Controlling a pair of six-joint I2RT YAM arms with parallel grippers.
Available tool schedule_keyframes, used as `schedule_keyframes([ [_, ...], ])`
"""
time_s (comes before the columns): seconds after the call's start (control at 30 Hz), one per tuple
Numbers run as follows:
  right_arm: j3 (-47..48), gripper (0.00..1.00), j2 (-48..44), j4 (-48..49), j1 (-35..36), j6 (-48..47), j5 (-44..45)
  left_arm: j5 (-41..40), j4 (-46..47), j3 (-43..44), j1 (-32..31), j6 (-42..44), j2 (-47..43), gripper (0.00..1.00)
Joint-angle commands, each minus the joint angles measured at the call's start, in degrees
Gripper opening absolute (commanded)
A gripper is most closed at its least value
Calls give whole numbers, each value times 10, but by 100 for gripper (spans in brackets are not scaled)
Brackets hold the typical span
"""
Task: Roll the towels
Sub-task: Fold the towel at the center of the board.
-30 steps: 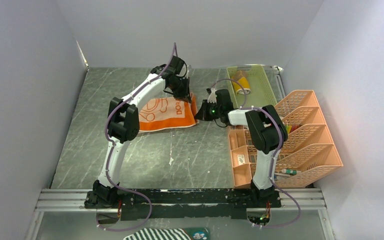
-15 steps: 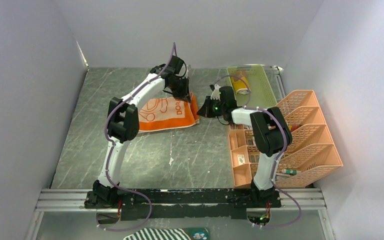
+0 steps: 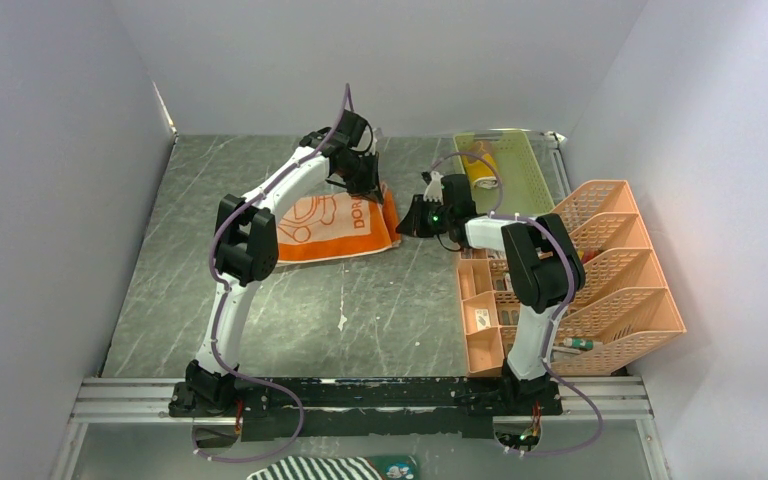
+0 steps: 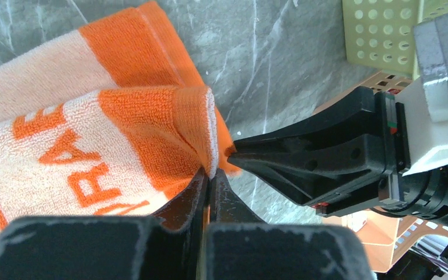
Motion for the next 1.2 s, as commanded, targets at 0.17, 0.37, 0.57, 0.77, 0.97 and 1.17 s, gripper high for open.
schedule_keyframes([
  [0.17, -29, 39, -38, -10, -7, -13, 5, 37, 53, 6, 0, -35, 18, 7],
  [0.37, -47, 41, -85, -21, -18, -12, 26, 35, 78, 0, -1, -54, 30, 7],
  [0.57, -80, 42, -161, -42, -30, -10, 90, 45, 99, -13, -1, -69, 43, 7],
  [0.77, -103, 46, -221, -29, -37, -19, 136, 42, 114, -26, 1, -68, 23, 35],
  [0.97, -86, 46, -220, 33, -27, -6, 76, 19, 182, -124, 41, -68, -107, 80],
  [1.17, -28, 47, -126, 102, 40, -7, 48, -22, 333, -409, 118, -98, -308, 84],
])
